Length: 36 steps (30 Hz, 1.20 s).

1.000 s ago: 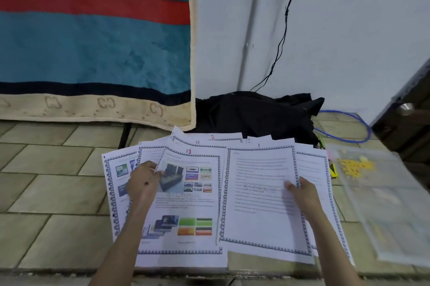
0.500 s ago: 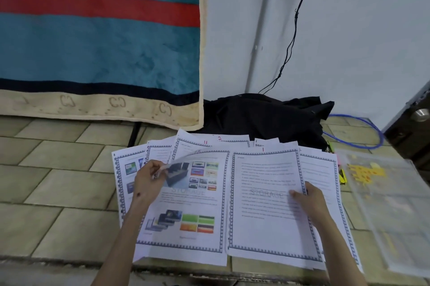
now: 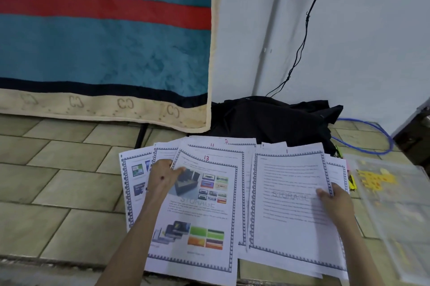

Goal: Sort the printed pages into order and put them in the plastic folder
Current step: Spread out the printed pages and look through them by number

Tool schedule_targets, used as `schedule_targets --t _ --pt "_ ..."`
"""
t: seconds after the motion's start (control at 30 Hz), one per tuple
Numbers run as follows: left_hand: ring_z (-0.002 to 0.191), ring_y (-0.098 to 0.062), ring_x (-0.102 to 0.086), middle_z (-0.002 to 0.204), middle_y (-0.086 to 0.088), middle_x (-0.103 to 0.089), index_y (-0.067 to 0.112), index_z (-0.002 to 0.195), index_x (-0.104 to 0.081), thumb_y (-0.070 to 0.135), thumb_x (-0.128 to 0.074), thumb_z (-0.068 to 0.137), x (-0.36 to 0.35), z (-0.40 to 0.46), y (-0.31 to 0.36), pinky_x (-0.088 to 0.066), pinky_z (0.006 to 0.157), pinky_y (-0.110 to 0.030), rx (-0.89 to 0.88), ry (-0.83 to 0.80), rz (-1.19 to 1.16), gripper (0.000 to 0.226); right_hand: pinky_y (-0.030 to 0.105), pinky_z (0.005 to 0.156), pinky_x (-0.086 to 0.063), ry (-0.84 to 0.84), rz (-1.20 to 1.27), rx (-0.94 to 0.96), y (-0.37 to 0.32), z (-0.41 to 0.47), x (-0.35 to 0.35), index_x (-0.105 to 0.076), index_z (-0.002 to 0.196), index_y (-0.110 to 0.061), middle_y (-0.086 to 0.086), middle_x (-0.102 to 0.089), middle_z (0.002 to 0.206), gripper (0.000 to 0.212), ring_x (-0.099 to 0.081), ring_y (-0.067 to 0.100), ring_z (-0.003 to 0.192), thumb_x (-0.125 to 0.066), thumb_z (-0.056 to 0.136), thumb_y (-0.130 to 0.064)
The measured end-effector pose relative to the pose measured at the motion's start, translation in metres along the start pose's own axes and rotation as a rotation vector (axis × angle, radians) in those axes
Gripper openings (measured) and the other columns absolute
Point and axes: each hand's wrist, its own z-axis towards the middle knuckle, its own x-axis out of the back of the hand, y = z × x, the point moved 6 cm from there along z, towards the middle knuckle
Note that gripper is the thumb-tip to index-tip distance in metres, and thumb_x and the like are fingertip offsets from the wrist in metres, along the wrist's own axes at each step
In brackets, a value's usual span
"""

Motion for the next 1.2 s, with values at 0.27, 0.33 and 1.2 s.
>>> schedule_targets --t 0.27,0.33,1.2 --pt "0.091 -0.023 -0.059 0.110 -0.016 -0.067 0.001 0.104 -0.068 0.022 -0.069 0.083 -0.005 0.011 -0.001 -0.043 0.078 -0.026 0.109 -0.050 -0.203 0.029 0.039 0.087 -0.041 0.040 0.015 -0.081 0.015 -0.005 -0.003 -0.037 0.139 -0.003 0.026 -0.056 0.126 0.052 -0.054 0.041 0.113 -0.057 0.090 -0.003" --pt "0.100 -0.028 -0.059 0.113 -0.016 -0.065 0.003 0.106 -0.066 0.035 -0.068 0.083 -0.005 0.014 -0.005 -0.047 0.089 -0.034 0.170 -0.085 -0.310 0.039 0.039 0.087 -0.041 0.033 0.026 -0.089 0.021 -0.004 -0.005 -0.038 0.139 -0.004 0.025 -0.058 0.125 0.053 -0.055 0.040 0.113 -0.059 0.090 -0.006" --pt "0.119 -0.030 -0.053 0.129 -0.016 -0.054 0.006 0.130 -0.047 0.015 -0.081 0.071 0.007 0.018 -0.024 -0.045 0.098 -0.038 0.179 0.125 -0.648 0.069 0.039 0.095 -0.041 -0.035 -0.079 0.076 0.015 -0.007 -0.006 -0.062 0.120 -0.013 0.013 -0.059 0.130 0.034 -0.051 0.032 0.124 -0.064 0.087 -0.009"
